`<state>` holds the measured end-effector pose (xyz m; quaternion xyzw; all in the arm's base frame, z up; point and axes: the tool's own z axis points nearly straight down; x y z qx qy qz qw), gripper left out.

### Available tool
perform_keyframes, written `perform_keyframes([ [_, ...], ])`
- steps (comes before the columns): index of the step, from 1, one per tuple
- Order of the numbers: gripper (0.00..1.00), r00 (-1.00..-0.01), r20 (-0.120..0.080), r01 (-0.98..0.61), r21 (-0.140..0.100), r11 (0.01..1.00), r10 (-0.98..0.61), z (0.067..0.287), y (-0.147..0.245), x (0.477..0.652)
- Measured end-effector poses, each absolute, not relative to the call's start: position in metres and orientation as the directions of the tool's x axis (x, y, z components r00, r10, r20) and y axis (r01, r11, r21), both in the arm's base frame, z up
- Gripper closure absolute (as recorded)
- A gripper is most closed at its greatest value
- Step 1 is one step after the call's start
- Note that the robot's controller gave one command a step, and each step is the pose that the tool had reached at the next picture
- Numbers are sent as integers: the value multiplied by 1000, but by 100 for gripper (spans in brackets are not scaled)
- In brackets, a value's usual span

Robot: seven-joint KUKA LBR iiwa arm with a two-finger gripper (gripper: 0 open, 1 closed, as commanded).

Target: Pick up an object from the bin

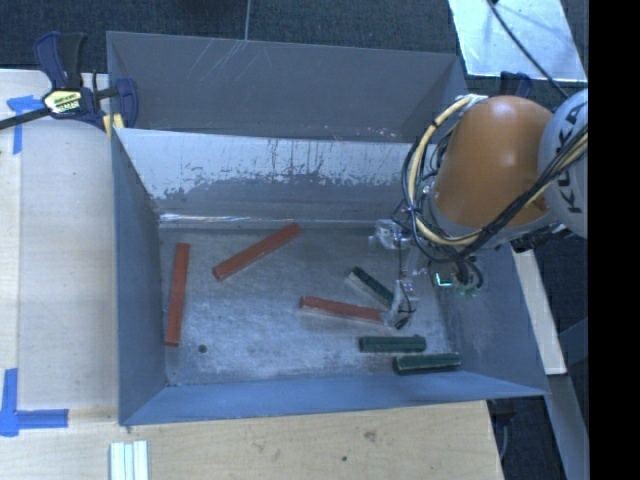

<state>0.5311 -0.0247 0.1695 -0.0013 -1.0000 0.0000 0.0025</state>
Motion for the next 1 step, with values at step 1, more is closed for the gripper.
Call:
perform_keyframes([
  [1,0,-971,-5,240,1,971,240,69,-21,534],
])
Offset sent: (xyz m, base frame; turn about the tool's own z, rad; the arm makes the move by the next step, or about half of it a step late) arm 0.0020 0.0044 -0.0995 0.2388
